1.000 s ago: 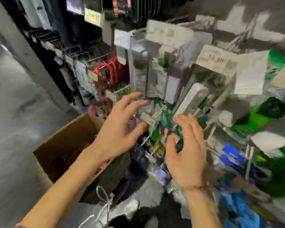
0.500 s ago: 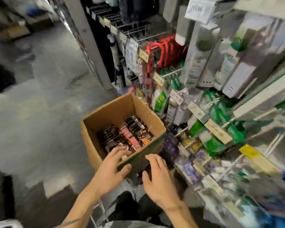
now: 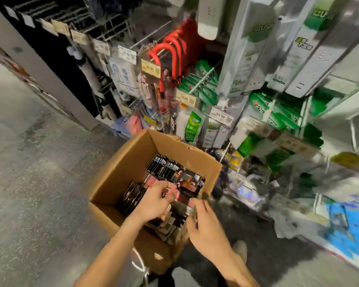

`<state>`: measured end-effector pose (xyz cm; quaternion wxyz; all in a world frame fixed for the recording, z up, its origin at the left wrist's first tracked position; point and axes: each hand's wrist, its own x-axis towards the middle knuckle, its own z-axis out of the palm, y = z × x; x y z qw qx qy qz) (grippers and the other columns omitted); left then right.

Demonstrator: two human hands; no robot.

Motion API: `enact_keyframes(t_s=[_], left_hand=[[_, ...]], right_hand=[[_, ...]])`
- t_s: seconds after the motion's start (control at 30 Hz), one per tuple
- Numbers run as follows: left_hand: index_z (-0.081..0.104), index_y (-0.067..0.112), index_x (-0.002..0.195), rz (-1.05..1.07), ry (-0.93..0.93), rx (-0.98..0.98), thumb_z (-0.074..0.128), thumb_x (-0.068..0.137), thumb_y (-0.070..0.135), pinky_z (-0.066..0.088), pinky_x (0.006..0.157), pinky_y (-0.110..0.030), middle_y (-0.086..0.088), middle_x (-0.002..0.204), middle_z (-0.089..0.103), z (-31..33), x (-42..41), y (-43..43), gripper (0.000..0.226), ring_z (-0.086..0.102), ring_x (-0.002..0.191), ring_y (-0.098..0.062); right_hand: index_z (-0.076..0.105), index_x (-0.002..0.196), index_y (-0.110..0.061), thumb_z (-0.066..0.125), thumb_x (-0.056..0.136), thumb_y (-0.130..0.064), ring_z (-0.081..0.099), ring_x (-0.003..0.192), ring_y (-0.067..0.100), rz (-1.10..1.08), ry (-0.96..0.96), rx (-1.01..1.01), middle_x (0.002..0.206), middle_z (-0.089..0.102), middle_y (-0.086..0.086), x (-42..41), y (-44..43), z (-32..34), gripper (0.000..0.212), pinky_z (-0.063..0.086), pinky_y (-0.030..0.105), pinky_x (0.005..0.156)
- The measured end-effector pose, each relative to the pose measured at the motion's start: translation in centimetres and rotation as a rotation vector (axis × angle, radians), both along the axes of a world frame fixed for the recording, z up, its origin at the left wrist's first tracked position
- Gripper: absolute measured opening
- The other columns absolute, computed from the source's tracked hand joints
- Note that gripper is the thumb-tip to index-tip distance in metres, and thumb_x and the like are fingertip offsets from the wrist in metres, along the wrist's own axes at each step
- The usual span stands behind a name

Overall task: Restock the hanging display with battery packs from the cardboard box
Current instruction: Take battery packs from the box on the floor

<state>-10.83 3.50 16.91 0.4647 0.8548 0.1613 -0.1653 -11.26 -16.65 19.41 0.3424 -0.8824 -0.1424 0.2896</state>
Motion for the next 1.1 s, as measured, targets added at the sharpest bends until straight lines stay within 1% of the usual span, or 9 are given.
enact_keyframes(t_s=[0.07, 0.13, 0.23, 0.37, 0.53, 0.67, 0.77, 0.97, 1.1], left_hand=[[0.067, 0.018, 0.113, -0.095, 0.116, -0.004, 0.064, 0.097, 0.014, 0.045, 0.078, -0.011, -0.001, 0.104, 0.071, -3.1, 1.5, 2.1, 0.016, 0.064, 0.085, -0.003], [0.067, 0.016, 0.115, -0.176, 0.194, -0.002, 0.064, 0.094, 0.019, 0.047, 0.081, -0.021, -0.008, 0.109, 0.069, -6.2, 2.9, 3.8, 0.021, 0.067, 0.091, -0.017], [0.066, 0.022, 0.120, -0.309, 0.311, 0.057, 0.061, 0.095, 0.028, 0.043, 0.084, -0.019, 0.002, 0.116, 0.061, -10.4, 4.8, 5.0, 0.026, 0.059, 0.103, -0.011], [0.067, 0.024, 0.115, -0.422, 0.232, 0.145, 0.068, 0.088, 0.033, 0.053, 0.090, -0.032, 0.002, 0.113, 0.066, -14.9, 8.1, 3.8, 0.029, 0.065, 0.105, -0.017], [0.033, 0.015, 0.156, -0.725, 0.105, 0.409, 0.073, 0.087, 0.032, 0.026, 0.122, -0.048, -0.012, 0.162, 0.028, -19.1, 11.2, 0.7, 0.082, 0.023, 0.150, -0.036], [0.007, 0.021, 0.163, -0.922, 0.018, 0.609, 0.074, 0.088, 0.033, 0.010, 0.127, -0.051, -0.010, 0.170, 0.005, -23.1, 13.1, -0.5, 0.101, 0.005, 0.156, -0.036], [-0.003, 0.018, 0.163, -0.983, 0.036, 0.750, 0.073, 0.088, 0.033, 0.010, 0.126, -0.050, -0.009, 0.170, 0.008, -25.5, 13.3, -0.3, 0.107, 0.010, 0.155, -0.036], [0.021, 0.017, 0.158, -1.030, -0.080, 0.825, 0.074, 0.085, 0.021, 0.031, 0.119, -0.050, -0.014, 0.158, 0.026, -26.7, 13.5, 0.3, 0.091, 0.025, 0.147, -0.041], [0.047, 0.020, 0.145, -0.876, -0.145, 0.649, 0.071, 0.084, 0.019, 0.044, 0.106, -0.043, -0.012, 0.147, 0.041, -25.6, 12.6, 2.1, 0.065, 0.044, 0.133, -0.036]], right_hand=[[0.035, 0.148, -0.027, 0.047, 0.100, -0.024, 0.041, 0.137, 0.015, -0.071, 0.010, -0.017, 0.149, 0.039, -0.007, -0.6, 2.4, -1.2, 0.049, 0.037, 0.029, 0.111], [0.037, 0.148, -0.024, 0.045, 0.100, -0.023, 0.043, 0.135, 0.018, -0.157, 0.013, -0.028, 0.146, 0.043, -0.004, -1.5, 4.2, -2.3, 0.049, 0.038, 0.029, 0.109], [0.039, 0.147, -0.023, 0.048, 0.098, -0.018, 0.048, 0.130, 0.021, -0.286, 0.054, -0.046, 0.139, 0.047, -0.003, -2.9, 6.4, -4.3, 0.051, 0.046, 0.034, 0.103], [0.035, 0.148, -0.027, 0.047, 0.101, -0.016, 0.048, 0.132, 0.012, -0.393, 0.130, -0.085, 0.143, 0.042, -0.010, -3.3, 8.3, -5.1, 0.050, 0.043, 0.025, 0.106], [0.034, 0.149, -0.027, 0.055, 0.089, -0.001, 0.035, 0.139, 0.016, -0.361, 0.163, -0.160, 0.148, 0.037, -0.005, -1.6, 10.0, -5.8, 0.069, 0.035, 0.027, 0.115], [0.034, 0.149, -0.027, 0.060, 0.084, 0.004, 0.033, 0.141, 0.012, -0.423, 0.160, -0.120, 0.150, 0.036, -0.007, 0.4, 10.2, -7.3, 0.076, 0.028, 0.022, 0.116], [0.034, 0.150, -0.028, 0.056, 0.085, 0.010, 0.033, 0.142, 0.009, -0.504, 0.219, -0.055, 0.151, 0.033, -0.011, 1.3, 10.0, -8.8, 0.078, 0.026, 0.016, 0.113], [0.043, 0.142, -0.030, 0.048, 0.089, 0.008, 0.039, 0.126, -0.009, -0.620, 0.318, 0.032, 0.143, 0.039, -0.017, 1.9, 10.4, -11.1, 0.066, 0.015, -0.013, 0.089], [0.051, 0.127, -0.033, 0.052, 0.099, -0.005, 0.051, 0.103, -0.017, -0.789, 0.397, 0.149, 0.127, 0.050, -0.017, 2.0, 11.3, -11.7, 0.040, 0.037, -0.002, 0.082]])
